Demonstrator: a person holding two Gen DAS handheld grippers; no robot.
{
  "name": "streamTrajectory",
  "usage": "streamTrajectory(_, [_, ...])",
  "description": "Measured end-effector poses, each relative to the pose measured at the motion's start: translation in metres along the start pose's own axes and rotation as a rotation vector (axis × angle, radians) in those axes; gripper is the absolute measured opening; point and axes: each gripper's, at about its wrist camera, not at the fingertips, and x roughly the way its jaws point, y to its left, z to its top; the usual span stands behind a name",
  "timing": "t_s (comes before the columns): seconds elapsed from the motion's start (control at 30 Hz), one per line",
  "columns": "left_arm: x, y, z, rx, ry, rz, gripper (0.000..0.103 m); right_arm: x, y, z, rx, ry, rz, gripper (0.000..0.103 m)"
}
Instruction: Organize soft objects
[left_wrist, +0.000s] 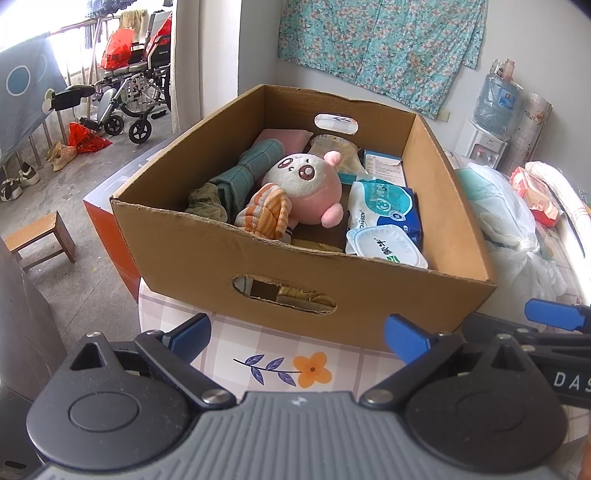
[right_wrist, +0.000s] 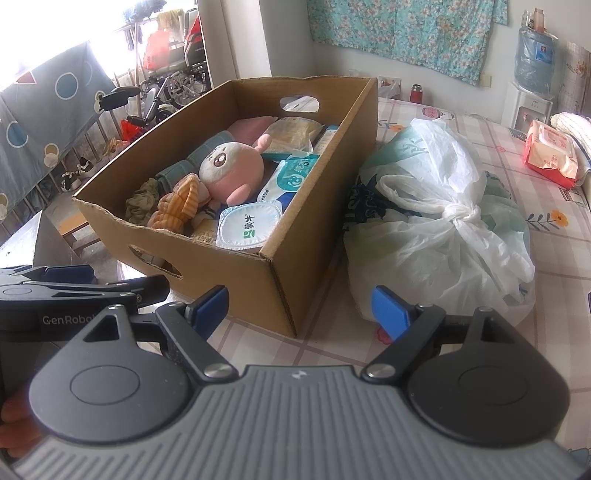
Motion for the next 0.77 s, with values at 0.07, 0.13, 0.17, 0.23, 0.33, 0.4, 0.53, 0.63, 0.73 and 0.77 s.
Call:
streamTrajectory(0.07, [0.0000,0.0000,0.0000,0.000,0.000,0.000,0.101,-0.0002,0.0001,0.0001,0.000,0.000,0.000,0.085])
streamTrajectory(0.13, [-0.0001,0.0002,0.0000,0.000,0.000,0.001,0.101,0.0000,0.0001,0.0000,0.000,0.000,0.000,0.085])
streamTrajectory(0.17, [-0.0001,0.0001,0.0001,0.000,0.000,0.001,0.101,0.0000,0.0001,0.0000,0.001,0.000,0.001,0.085])
streamTrajectory(0.23, [0.0001,0.0005,0.0001,-0.001,0.001,0.001,0.101,-0.0001,0.0000,-0.0002,0.001,0.001,0.002,0.085])
streamTrajectory(0.33, [0.0010,0.0012,-0.0015,-0.003,0.002,0.003,0.101,-0.0001,0.0002,-0.0001,0.001,0.001,0.002,0.085])
streamTrajectory(0.4, [0.0012,0.0020,-0.0021,-0.004,0.001,0.003,0.101,-0.0001,0.0002,-0.0001,0.001,0.001,0.002,0.085])
streamTrajectory(0.53, [0.0013,0.0039,-0.0033,-0.009,0.001,0.006,0.101,0.0005,0.0004,-0.0002,0.001,0.001,0.006,0.085])
streamTrajectory(0.63, [0.0001,0.0046,-0.0039,-0.012,0.002,0.011,0.101,0.0015,0.0014,-0.0010,-0.001,0.004,0.011,0.085])
streamTrajectory(0.73, [-0.0005,0.0040,-0.0024,-0.015,0.004,0.014,0.100,0.0033,0.0017,-0.0006,-0.002,0.007,0.018,0.085])
streamTrajectory(0.77, [-0.0009,0.0041,-0.0027,-0.015,0.003,0.015,0.100,0.0037,0.0020,-0.0008,-0.002,0.008,0.020,0.085])
